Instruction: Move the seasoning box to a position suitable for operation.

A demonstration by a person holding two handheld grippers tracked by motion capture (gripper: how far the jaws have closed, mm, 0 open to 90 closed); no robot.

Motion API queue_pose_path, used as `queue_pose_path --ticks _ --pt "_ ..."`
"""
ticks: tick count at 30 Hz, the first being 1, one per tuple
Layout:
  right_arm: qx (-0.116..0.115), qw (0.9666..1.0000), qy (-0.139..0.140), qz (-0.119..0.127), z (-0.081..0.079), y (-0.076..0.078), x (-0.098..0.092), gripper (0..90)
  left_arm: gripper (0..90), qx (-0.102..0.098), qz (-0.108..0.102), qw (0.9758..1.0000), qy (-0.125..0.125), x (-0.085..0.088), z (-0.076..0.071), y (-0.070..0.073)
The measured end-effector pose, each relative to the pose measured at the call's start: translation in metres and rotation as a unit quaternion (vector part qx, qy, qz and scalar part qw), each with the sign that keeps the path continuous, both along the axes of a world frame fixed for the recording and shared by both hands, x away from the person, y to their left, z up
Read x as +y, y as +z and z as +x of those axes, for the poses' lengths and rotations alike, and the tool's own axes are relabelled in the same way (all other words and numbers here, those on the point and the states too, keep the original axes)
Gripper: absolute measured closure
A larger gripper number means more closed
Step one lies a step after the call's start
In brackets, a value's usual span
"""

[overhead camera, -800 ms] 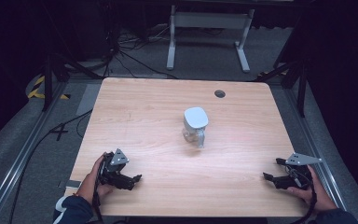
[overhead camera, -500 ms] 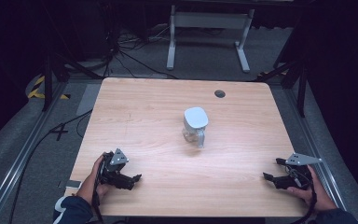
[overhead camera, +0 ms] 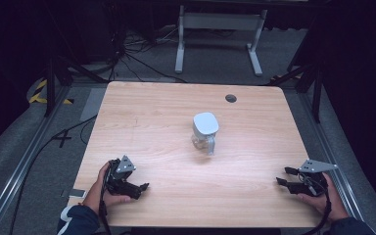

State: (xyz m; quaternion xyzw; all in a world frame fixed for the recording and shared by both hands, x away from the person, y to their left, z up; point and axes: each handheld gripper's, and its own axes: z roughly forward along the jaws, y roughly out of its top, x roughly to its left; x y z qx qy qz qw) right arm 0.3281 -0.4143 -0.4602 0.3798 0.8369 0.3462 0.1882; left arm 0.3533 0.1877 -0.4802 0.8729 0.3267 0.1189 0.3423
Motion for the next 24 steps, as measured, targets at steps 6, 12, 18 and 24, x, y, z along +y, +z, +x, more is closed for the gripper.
queue_pose_path --ticks 6,12,18,24 --pt "0.0 1.0 0.007 0.001 0.001 0.004 0.004 73.9 7.3 -0.004 -0.011 0.9999 -0.004 -0.001 0.004 0.001" --pt "-0.006 0.9997 0.024 0.008 0.0 0.009 0.008 89.5 23.3 -0.017 -0.025 0.9996 0.003 0.002 0.013 0.003" --pt "-0.009 0.999 0.039 0.019 0.002 0.013 0.013 89.8 47.2 -0.025 -0.016 0.9995 0.009 0.001 0.023 0.007" --pt "-0.011 0.9988 0.044 0.016 0.002 0.014 0.016 87.2 42.5 -0.034 -0.012 0.9994 0.002 -0.013 0.033 0.012"
